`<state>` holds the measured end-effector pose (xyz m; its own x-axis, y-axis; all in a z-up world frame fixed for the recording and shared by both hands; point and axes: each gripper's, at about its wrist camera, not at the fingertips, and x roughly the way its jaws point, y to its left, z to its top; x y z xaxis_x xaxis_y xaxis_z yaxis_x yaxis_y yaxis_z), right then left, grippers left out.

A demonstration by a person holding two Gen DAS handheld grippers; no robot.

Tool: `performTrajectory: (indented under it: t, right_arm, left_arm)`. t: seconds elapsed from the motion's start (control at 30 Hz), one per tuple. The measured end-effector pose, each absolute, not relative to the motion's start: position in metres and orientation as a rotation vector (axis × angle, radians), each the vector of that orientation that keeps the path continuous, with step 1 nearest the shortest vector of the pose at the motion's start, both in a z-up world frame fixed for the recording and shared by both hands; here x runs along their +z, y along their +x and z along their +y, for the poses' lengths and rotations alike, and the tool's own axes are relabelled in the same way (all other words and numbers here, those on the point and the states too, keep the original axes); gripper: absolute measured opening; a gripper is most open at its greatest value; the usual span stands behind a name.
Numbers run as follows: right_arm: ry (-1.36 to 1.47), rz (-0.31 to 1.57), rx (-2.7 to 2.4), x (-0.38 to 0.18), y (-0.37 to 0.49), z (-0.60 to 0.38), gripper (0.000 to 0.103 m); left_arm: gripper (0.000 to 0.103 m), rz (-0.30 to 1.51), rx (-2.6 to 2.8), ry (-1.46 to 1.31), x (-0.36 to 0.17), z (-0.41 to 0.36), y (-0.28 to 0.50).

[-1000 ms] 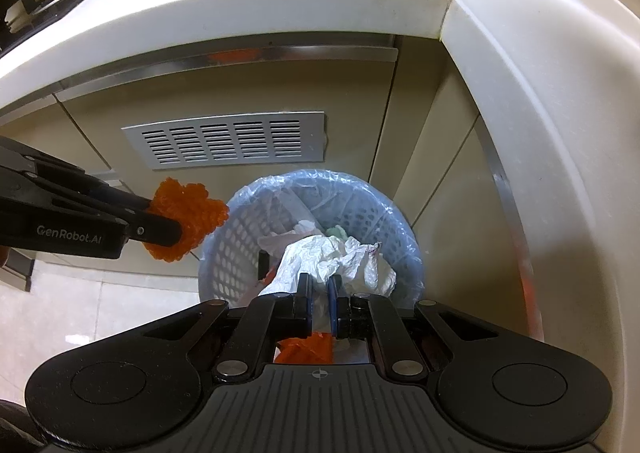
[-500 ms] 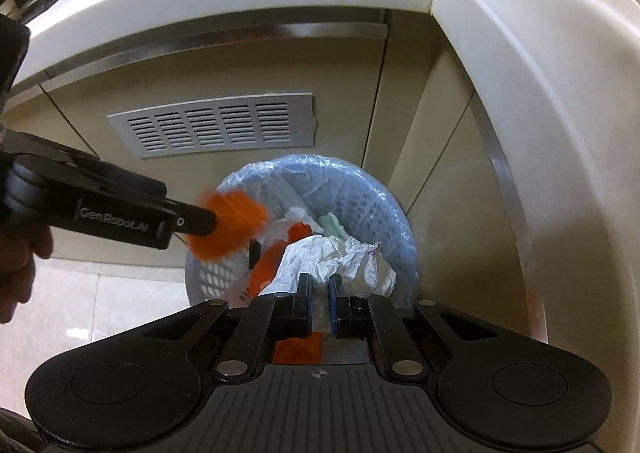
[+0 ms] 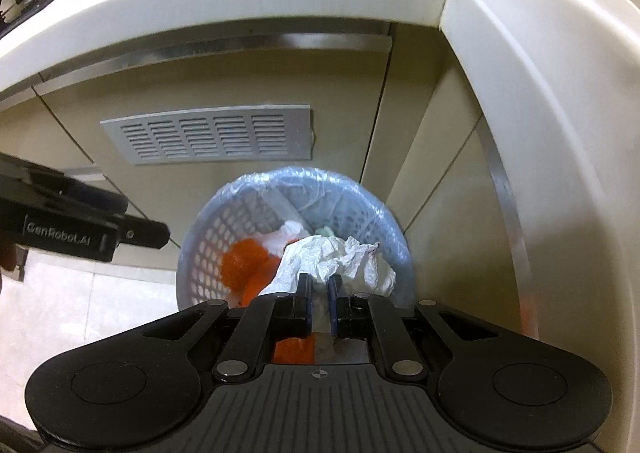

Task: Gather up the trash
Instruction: 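Open both grippers to drop the scrubber and tissue into the wastebasket, then move both open grippers back up toward the water bottle and toothbrush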

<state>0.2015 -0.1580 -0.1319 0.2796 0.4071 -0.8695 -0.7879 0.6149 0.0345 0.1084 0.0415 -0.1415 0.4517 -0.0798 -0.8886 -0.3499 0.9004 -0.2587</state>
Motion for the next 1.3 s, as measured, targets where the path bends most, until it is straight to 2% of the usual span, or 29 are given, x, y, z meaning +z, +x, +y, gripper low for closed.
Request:
performTrajectory:
  t: [0.1, 0.13, 0.23, 0.9, 1.3]
  right_arm:
    - [-0.443, 0.956, 0.846, -0.129, 0.203, -0.155, 0.009]
    - [-0.442, 0.951, 0.849, -0.129, 0.203, -0.153, 0.012]
    - [-0.424, 0.949, 0.848, -0.128, 0.204, -0.153, 0.057]
    - [-0.416, 0.959, 0.831, -0.122, 0.178, -0.161, 0.057]
    - [-0.368, 0.834, 0.859, -0.073, 0.165, -0.161, 0.057]
  left_arm:
    - [0.060, 1.096, 0.179, -0.445, -0.140, 0.045, 0.104]
    - [0.060, 1.096, 0.181, -0.446, -0.141, 0.045, 0.104]
    - [0.060, 1.096, 0.187, -0.446, -0.140, 0.047, 0.100]
    - [0.060, 1.048, 0.141, -0.402, -0.126, 0.042, 0.090]
    - [0.061, 0.957, 0.116, -0.357, -0.088, 0.044, 0.081]
